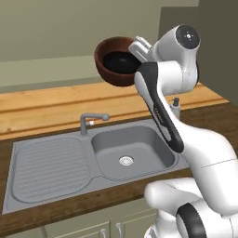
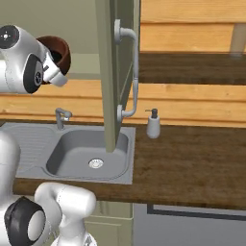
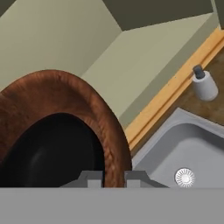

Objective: Pick up the bowls on the counter and stack them on top of one another in the open cabinet. Place the smaller bowl on top of the larger bowl.

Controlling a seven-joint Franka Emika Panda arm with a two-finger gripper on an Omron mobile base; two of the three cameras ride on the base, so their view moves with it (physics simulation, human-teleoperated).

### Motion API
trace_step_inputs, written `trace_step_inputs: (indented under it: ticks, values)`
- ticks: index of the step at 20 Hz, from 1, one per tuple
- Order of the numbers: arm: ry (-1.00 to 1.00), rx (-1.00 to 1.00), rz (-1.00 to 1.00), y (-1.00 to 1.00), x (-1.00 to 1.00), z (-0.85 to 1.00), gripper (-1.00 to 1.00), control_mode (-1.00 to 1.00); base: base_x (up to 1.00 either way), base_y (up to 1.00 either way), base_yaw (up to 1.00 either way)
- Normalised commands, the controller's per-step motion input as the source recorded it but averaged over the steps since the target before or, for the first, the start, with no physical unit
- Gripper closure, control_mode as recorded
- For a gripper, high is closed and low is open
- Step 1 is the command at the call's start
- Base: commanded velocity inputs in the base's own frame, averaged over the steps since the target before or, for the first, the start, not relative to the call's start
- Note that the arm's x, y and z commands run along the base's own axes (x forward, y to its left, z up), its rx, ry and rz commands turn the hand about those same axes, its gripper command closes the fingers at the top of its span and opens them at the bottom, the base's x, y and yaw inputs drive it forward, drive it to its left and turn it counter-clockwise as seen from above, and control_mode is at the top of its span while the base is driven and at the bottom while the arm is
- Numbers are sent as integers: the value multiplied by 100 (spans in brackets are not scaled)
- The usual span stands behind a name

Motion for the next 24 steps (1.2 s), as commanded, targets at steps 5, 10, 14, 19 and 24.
trace_step_inputs:
  ticks: [5,10,14,19,24]
  values:
    - [-11,0,-5,0,13,41,100,-100,0,0,0]
    - [0,0,-3,3,84,0,100,-100,0,0,0]
    - [-1,-2,-6,0,88,3,100,-100,0,0,0]
    - [0,-3,-6,1,77,-16,100,-100,0,0,0]
    - [-1,-1,-4,1,76,-30,-100,-100,0,0,0]
